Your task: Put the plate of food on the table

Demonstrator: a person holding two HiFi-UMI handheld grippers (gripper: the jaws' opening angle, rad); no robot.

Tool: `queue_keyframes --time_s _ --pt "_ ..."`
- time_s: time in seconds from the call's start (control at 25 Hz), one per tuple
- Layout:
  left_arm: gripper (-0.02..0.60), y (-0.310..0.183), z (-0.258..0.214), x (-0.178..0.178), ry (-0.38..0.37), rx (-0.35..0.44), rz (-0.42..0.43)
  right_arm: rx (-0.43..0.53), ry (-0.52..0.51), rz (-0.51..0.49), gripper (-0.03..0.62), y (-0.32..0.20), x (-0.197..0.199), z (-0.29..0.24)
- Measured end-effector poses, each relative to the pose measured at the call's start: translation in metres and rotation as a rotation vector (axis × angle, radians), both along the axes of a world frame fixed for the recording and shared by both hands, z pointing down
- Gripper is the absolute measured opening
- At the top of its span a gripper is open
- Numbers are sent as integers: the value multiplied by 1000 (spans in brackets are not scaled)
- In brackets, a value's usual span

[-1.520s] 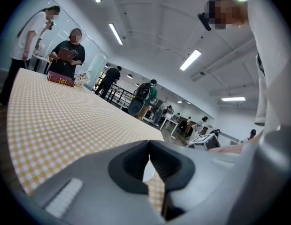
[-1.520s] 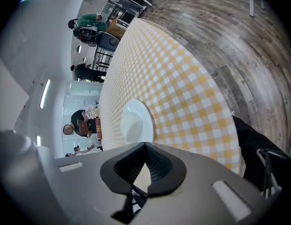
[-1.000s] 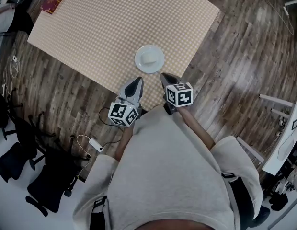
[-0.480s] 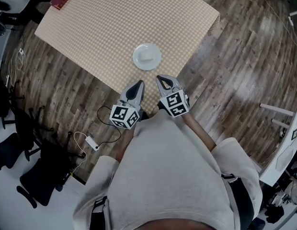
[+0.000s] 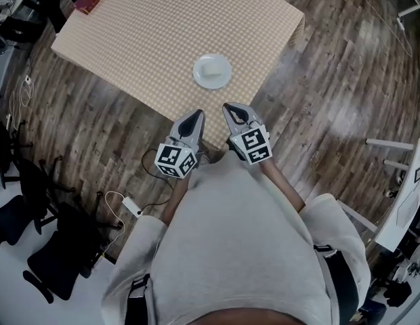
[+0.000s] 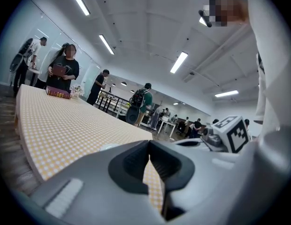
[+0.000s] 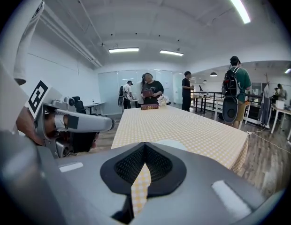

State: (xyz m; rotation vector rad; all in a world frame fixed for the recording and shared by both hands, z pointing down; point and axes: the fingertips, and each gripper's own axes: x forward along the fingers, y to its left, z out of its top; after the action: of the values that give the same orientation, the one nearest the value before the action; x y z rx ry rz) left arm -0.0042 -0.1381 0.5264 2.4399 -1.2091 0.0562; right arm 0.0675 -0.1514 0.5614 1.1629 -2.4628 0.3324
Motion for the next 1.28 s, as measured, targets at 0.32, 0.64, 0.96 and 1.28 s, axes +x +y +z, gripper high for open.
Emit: queue_keyframes --time_s 0.32,0.64,0.96,1.28 --pt "9 61 -4 -53 -3 13 38 -3 5 62 -2 66 -43 -8" --pt "9 107 -12 -69 3 32 84 27 -1 114 -2 115 -57 -24" --pt "8 144 -22 -63 -11 50 71 84 -22 106 0 140 -49 -40" --pt "8 199 -25 -30 -25 51 44 108 -45 75 0 191 -17 -53"
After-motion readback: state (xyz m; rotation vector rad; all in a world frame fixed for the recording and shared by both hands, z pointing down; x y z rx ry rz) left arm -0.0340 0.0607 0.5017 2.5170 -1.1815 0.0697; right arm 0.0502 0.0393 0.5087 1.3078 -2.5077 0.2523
